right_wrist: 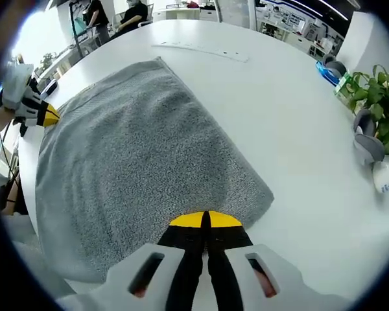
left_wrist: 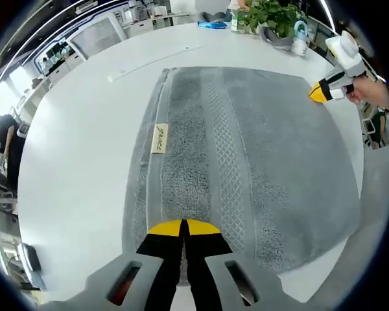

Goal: Fold the towel on the table until its edges align and the towel forms a compact rectangular stack.

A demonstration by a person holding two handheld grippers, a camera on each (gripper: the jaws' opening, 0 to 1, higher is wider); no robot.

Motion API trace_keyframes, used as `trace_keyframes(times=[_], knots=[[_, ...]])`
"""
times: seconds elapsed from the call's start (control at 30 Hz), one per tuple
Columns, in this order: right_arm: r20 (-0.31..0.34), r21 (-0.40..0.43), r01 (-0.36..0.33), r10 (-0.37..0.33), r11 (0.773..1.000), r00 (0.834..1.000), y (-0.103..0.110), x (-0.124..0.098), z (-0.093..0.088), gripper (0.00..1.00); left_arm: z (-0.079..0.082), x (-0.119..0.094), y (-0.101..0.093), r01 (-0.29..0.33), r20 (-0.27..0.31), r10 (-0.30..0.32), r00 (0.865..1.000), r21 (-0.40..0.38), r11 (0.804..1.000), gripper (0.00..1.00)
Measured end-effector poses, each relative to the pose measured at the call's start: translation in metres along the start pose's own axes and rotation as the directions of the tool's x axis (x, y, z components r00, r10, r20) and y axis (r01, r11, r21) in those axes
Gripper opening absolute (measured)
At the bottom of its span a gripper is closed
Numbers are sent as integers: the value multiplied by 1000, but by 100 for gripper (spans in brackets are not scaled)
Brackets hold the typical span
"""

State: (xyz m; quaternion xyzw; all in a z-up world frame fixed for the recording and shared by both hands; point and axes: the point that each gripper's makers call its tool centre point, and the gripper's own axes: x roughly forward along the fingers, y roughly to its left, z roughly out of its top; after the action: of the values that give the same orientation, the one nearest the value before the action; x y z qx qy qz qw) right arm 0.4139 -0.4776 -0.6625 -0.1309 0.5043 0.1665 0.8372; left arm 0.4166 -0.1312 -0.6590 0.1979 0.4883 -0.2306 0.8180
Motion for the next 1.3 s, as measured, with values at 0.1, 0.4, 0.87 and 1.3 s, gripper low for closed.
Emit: trace_keyframes(times=[0.1, 0.4, 0.87, 1.3], knots=[[3, 8, 4, -4, 1000, 1000, 1, -1, -3, 0, 2, 1, 1, 3, 0, -3, 1000, 4, 1000, 1], [5, 19, 8, -8, 1000, 1000, 1, -3, -7, 0, 6, 3, 3, 9, 6, -9, 1000, 16, 1000, 1], [15, 41, 16, -17, 999, 1000, 4, -7, -13, 0, 15, 7, 7, -4, 19, 4, 1000, 29, 1000, 1], [21, 97, 10, -12, 995, 1000, 9, -13, -24, 0, 20, 10, 10, 0, 38, -1, 999, 18, 1000, 1]])
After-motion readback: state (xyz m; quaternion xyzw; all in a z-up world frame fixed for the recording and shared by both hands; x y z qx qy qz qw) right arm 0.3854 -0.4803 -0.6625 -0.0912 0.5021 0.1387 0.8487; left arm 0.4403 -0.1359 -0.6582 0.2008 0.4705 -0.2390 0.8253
